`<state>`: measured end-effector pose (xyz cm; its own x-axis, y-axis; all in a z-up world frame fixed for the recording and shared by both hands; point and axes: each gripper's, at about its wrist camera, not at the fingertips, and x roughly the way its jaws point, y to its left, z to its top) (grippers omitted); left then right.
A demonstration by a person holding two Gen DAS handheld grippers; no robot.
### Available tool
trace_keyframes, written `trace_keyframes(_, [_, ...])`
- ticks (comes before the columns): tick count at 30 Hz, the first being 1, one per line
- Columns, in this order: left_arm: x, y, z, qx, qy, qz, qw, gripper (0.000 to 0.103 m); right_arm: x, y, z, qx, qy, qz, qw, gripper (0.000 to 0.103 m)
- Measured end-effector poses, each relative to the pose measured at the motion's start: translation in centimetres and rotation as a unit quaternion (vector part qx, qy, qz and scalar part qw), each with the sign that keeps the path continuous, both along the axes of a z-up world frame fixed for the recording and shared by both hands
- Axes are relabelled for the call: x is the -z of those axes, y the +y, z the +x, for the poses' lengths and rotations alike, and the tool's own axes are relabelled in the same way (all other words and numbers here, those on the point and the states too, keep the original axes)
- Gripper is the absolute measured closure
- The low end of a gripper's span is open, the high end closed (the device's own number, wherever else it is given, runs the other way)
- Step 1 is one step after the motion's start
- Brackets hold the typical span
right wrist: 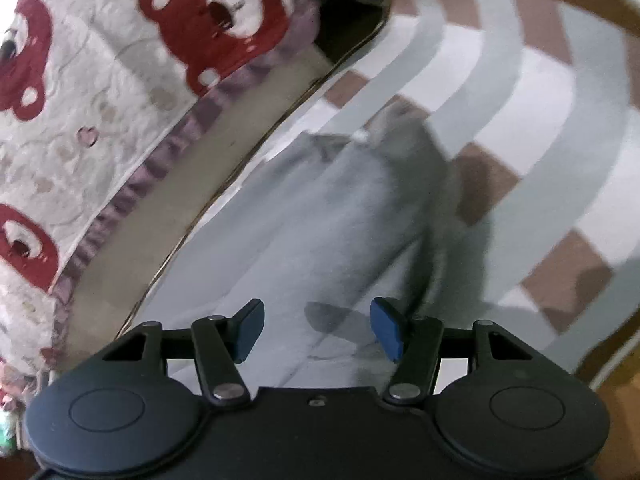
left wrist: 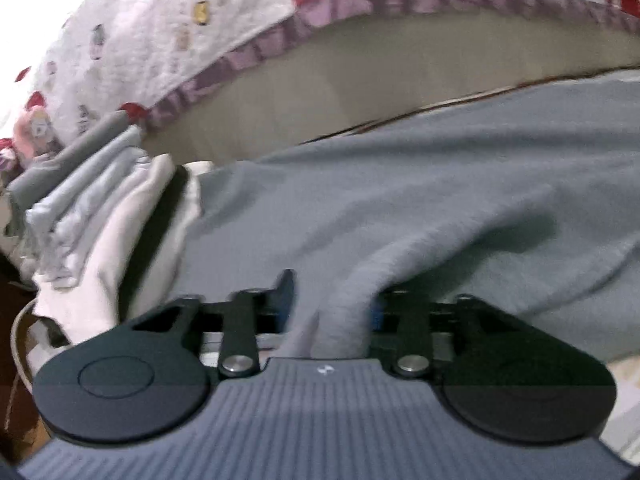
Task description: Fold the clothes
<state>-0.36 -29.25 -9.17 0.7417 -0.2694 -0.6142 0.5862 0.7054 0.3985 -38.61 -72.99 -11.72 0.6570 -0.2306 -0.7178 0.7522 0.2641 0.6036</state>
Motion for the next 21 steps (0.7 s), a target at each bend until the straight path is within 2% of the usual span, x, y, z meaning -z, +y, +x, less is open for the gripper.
trace_keyframes(2, [0.1, 0.5, 0.3, 0.006, -0.023, 0.021, 0.9995, 0.052, 1.1, -0.1, 0.8, -0.009, 0.021, 0.002, 1.0, 0.039])
trace_keyframes(4, [0.6, 1.4, 0.2, 0.014, -0.051, 0.054, 0.9972, 0.043, 2.2, -0.1, 1.6, -0.017, 0.042, 0.004, 0.999, 0.039])
trace_keyframes(5, [0.8, 2.0, 0.3, 0.017, -0.052, 0.06, 0.9967, 0.042, 2.8, -0.2, 1.9, -0.023, 0.057, -0.003, 0.998, 0.052])
trace_keyframes(6, [0.9, 2.8, 0.5, 0.019, -0.047, 0.059, 0.997, 0.042, 3.1, -0.2, 2.2, -0.035, 0.064, -0.016, 0.997, 0.084])
trace_keyframes(7, [0.9, 3.6, 0.7, 0.017, -0.034, 0.052, 0.9979, 0.04, 3.4, -0.2, 2.4, -0.048, 0.066, -0.032, 0.996, 0.1])
trace_keyframes(10, [0.2, 6.3, 1.3, -0.001, 0.034, 0.008, 0.9994, 0.037, 3.3, -0.5, 2.3, -0.057, 0.073, -0.075, 0.993, 0.101])
trace_keyframes(12, [0.1, 8.1, 1.3, -0.005, 0.073, -0.016, 0.9972, 0.036, 2.6, -0.6, 1.8, -0.045, 0.077, -0.104, 0.991, 0.101])
trace_keyframes(14, [0.3, 9.8, 1.0, -0.006, 0.106, -0.032, 0.9938, 0.031, 1.6, -0.7, 1.3, -0.035, 0.08, -0.132, 0.987, 0.101])
trace_keyframes(16, [1.5, 10.8, -0.3, 0.001, 0.118, -0.015, 0.9929, 0.023, 1.2, -0.3, 1.5, -0.049, 0.081, -0.13, 0.987, 0.101])
trace_keyframes(18, [2.7, 11.7, -1.6, 0.008, 0.13, 0.001, 0.9915, 0.022, 0.9, 0.5, 2.7, -0.09, 0.062, -0.12, 0.987, 0.1])
trace_keyframes(21, [4.6, 13.0, -3.4, 0.018, 0.139, 0.032, 0.9896, 0.023, -0.4, 3.5, 6.1, -0.187, 0.039, -0.132, 0.973, 0.096])
